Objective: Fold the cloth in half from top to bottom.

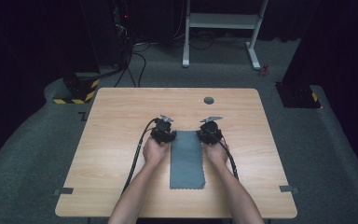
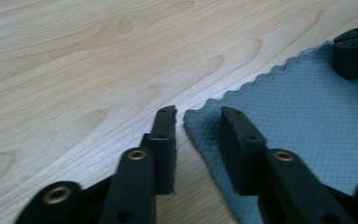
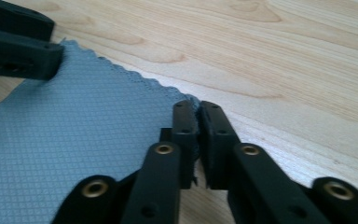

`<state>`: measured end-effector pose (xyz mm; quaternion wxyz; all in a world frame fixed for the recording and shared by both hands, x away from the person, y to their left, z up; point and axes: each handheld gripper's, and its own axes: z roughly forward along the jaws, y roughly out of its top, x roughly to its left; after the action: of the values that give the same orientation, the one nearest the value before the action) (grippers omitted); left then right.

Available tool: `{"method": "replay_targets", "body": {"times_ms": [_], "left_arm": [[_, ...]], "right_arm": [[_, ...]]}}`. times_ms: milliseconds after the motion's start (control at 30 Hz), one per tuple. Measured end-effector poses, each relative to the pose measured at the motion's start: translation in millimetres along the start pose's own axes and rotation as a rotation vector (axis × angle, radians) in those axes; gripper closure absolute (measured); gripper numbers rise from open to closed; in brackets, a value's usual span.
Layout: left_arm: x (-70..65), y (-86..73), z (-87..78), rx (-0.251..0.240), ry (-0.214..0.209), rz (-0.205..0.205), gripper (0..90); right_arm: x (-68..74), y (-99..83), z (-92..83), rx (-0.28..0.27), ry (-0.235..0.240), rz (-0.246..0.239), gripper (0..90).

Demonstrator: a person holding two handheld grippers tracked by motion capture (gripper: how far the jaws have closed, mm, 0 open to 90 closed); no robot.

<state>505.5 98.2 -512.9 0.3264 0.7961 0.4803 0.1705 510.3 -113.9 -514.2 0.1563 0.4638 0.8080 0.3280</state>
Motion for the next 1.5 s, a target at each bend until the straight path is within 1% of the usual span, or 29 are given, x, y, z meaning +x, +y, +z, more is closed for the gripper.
{"method": "replay_targets", "body": {"times_ms": [67,100,167,200,233,333,433,533,633,733,767,833,867,1000,1033,1067,1133,1167,1233,1267,1333,1367,1433,1500], "left_arm": [[-1.1,2.9,0.9,0.015,-0.01,-0.004,74.6],[-1.1,2.9,0.9,0.015,-0.01,-0.004,77.9],[-1.0,5.9,2.4,0.029,-0.039,-0.02,84.5],[-0.1,5.6,2.6,0.028,-0.054,-0.042,87.0],[1.5,5.7,2.5,0.03,-0.06,-0.041,87.8],[5.5,5.1,2.0,0.028,-0.09,-0.051,89.0],[6.5,6.5,-2.8,0.007,-0.109,-0.046,89.2],[7.0,9.3,-8.2,-0.015,-0.121,-0.041,89.2],[9.4,10.2,-11.4,-0.027,-0.134,-0.052,89.2],[10.4,10.7,-12.7,-0.034,-0.139,-0.055,89.3],[11.1,12.4,-15.1,-0.051,-0.145,-0.055,89.3],[11.7,14.4,-16.6,-0.062,-0.152,-0.063,89.3],[11.9,15.9,-16.8,-0.059,-0.154,-0.06,89.3],[10.9,22.2,-19.8,-0.074,-0.153,-0.045,89.3],[10.5,25.9,-22.6,-0.091,-0.154,-0.034,89.3],[10.5,26.6,-23.5,-0.099,-0.163,-0.044,89.3],[11.1,26.3,-23.6,-0.1,-0.165,-0.044,89.3],[11.3,25.9,-23.6,-0.099,-0.161,-0.04,89.3],[12.5,26.3,-25.3,-0.106,-0.154,-0.035,89.2],[13.2,27.2,-27.1,-0.116,-0.156,-0.042,89.3],[15.6,29.8,-31.1,-0.14,-0.168,-0.053,89.3],[16.9,32.2,-32.3,-0.129,-0.17,-0.042,89.2],[14.2,36.7,-33.2,-0.124,-0.152,-0.011,89.2],[12.4,37.5,-34.1,-0.131,-0.152,-0.009,89.2]], "right_arm": [[-0.4,0.4,0.2,0.001,0.005,-0.01,87.6],[-0.4,0.4,0.2,0.001,0.005,-0.01,87.6],[-0.4,0.7,0.0,0.004,0.007,-0.014,88.7],[-0.2,0.7,-0.1,0.005,0.007,-0.015,89.1],[0.0,0.6,-0.4,0.005,0.006,-0.018,89.6],[-2.3,0.1,-1.8,0.006,0.019,-0.017,89.8],[-4.3,0.1,-6.1,-0.006,0.036,-0.012,90.0],[-4.4,1.6,-11.5,-0.02,0.04,-0.018,90.0],[-4.8,3.3,-16.6,-0.038,0.049,-0.016,90.0],[-5.7,4.4,-18.9,-0.046,0.051,-0.017,90.0],[-6.3,5.5,-21.1,-0.053,0.051,-0.02,90.0],[-7.2,6.5,-23.0,-0.064,0.048,-0.016,90.0],[-8.3,7.0,-24.1,-0.067,0.05,-0.014,90.0],[-11.8,8.5,-27.7,-0.085,0.051,0.001,90.0],[-12.9,8.6,-28.7,-0.093,0.051,0.005,90.0],[-13.5,8.8,-29.7,-0.094,0.052,0.009,90.0],[-15.5,10.3,-31.7,-0.097,0.058,0.012,90.0],[-15.2,12.5,-32.9,-0.093,0.059,0.006,90.0],[-13.6,18.0,-36.6,-0.102,0.053,-0.014,90.0],[-12.4,19.7,-38.3,-0.113,0.047,-0.025,90.0],[-11.4,20.5,-39.1,-0.117,0.042,-0.029,90.0],[-11.8,20.3,-38.8,-0.117,0.046,-0.024,90.0],[-13.0,20.9,-38.9,-0.127,0.049,-0.021,90.0],[-13.3,22.5,-40.0,-0.121,0.045,-0.017,90.0]]}}
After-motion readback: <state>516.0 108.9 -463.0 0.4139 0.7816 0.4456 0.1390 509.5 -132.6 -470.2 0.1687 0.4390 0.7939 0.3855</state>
